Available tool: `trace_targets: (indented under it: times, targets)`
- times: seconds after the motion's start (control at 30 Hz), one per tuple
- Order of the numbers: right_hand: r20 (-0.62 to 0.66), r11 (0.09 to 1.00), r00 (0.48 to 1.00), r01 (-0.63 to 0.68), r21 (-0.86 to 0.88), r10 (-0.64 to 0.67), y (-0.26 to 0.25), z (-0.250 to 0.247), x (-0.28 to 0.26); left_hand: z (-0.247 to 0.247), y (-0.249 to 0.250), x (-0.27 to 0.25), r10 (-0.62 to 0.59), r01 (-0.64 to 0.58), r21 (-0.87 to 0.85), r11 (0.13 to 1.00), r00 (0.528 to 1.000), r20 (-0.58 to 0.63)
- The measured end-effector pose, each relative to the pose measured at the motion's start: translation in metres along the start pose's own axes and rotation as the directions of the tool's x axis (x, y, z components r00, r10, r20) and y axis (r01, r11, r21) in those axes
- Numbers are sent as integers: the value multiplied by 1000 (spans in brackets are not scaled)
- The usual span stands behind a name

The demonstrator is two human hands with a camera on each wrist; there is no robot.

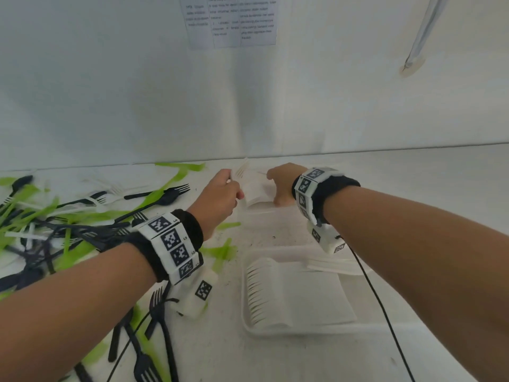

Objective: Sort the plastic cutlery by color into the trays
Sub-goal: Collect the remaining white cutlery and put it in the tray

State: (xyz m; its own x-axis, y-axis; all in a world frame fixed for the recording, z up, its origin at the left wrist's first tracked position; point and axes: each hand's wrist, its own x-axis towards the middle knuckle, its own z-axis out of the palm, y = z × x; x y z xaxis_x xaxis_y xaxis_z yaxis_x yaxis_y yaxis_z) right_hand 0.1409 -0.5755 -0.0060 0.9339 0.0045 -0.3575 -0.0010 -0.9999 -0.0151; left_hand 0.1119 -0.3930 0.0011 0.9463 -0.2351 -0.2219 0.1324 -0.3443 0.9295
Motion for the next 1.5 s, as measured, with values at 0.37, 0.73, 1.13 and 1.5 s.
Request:
trace_targets:
  times: [0.37, 0.73, 1.13, 1.5]
  targets:
    - [56, 980, 997, 68, -186, -59, -2, 12, 40, 5, -7, 12, 23, -23, 4, 1000, 1000, 12]
    - [-281, 794, 950, 68, 604, 133, 3, -41, -47, -1, 9, -7, 291, -285, 69, 956, 950, -116]
    - [-126, -251, 991, 133, 959, 41, 20, 5, -150, 10, 33, -41, 311, -379, 86, 921, 852, 420]
    - [-135, 821, 984, -20, 571, 118, 80, 47, -217, 46, 28, -76, 264, -645, 649, 403, 761, 593]
